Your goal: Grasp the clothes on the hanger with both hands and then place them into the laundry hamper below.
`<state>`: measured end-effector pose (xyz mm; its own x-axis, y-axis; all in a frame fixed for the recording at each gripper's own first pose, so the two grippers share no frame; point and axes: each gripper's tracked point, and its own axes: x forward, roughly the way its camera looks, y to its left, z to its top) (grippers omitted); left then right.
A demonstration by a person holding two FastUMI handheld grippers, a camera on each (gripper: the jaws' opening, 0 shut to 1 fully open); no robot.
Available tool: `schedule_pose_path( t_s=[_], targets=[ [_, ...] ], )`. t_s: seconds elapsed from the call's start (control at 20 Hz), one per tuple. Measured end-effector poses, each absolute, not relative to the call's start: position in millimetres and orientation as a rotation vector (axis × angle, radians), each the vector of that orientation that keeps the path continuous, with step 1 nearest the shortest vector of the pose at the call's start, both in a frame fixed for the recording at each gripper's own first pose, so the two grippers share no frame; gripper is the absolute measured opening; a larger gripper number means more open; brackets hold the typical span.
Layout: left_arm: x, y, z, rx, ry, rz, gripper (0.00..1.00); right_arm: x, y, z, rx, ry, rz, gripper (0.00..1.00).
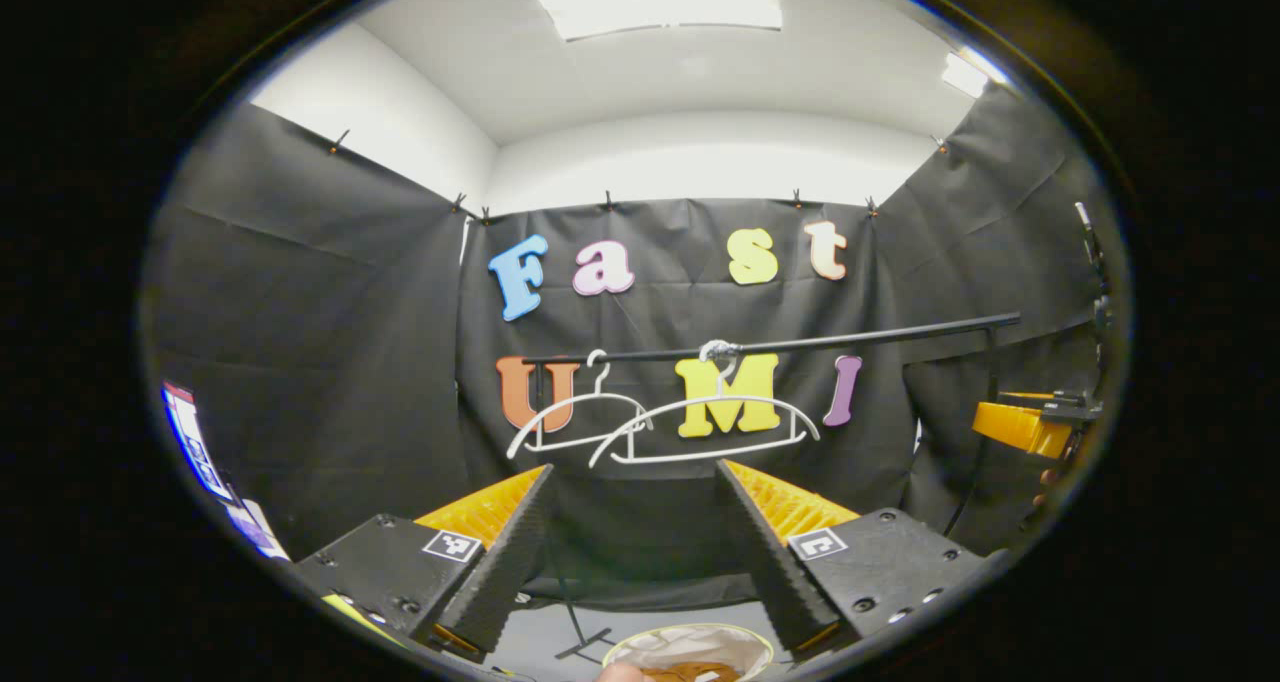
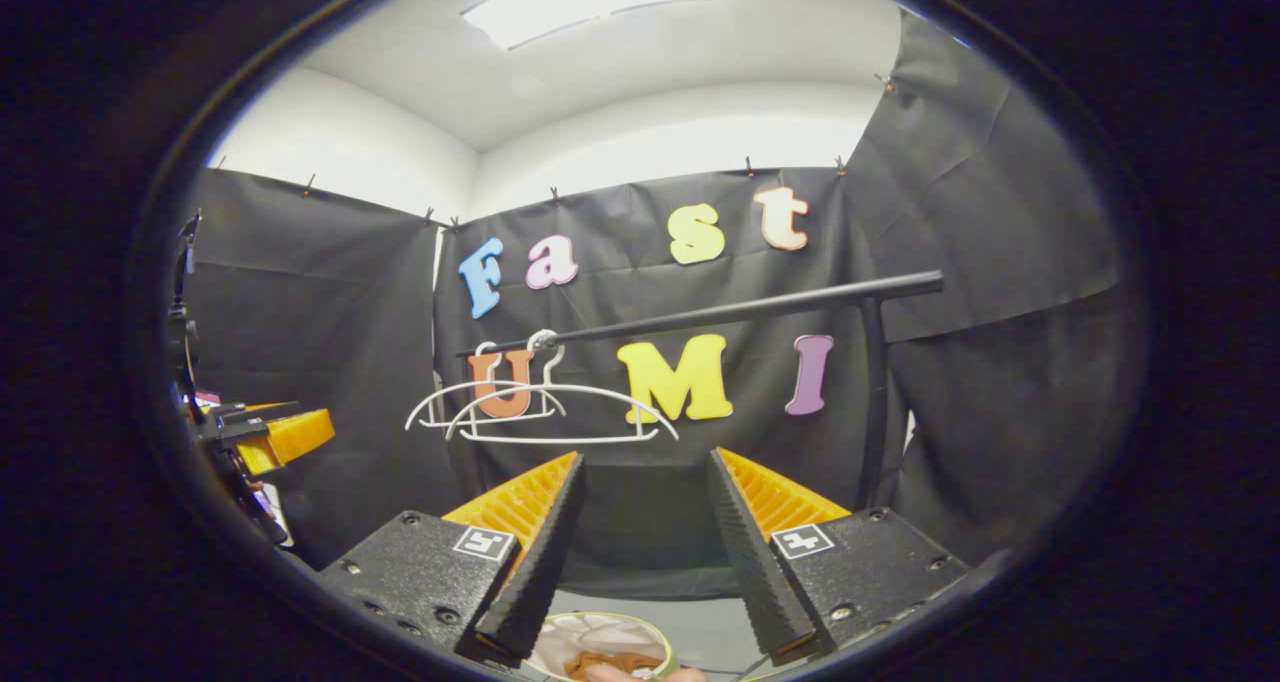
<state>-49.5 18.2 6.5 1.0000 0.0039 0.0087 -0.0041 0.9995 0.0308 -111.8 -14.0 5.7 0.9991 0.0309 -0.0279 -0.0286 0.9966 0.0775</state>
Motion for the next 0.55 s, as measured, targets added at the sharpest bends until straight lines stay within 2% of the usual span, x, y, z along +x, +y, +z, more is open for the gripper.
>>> schedule_pose_path(
  t_s=[0.3,0.55],
  targets=[
    [-105.8,57.4,15.5,0.067,-0.018,-0.032,0.98,-175.3,-1.7,19.2,0.045,0.003,-0.083,0.81],
    [-121.9,65.1,11.6,0.038,-0.019,-0.066,0.98,-217.8,15.4,33.4,-0.002,-0.046,-0.102,0.83]
  ],
)
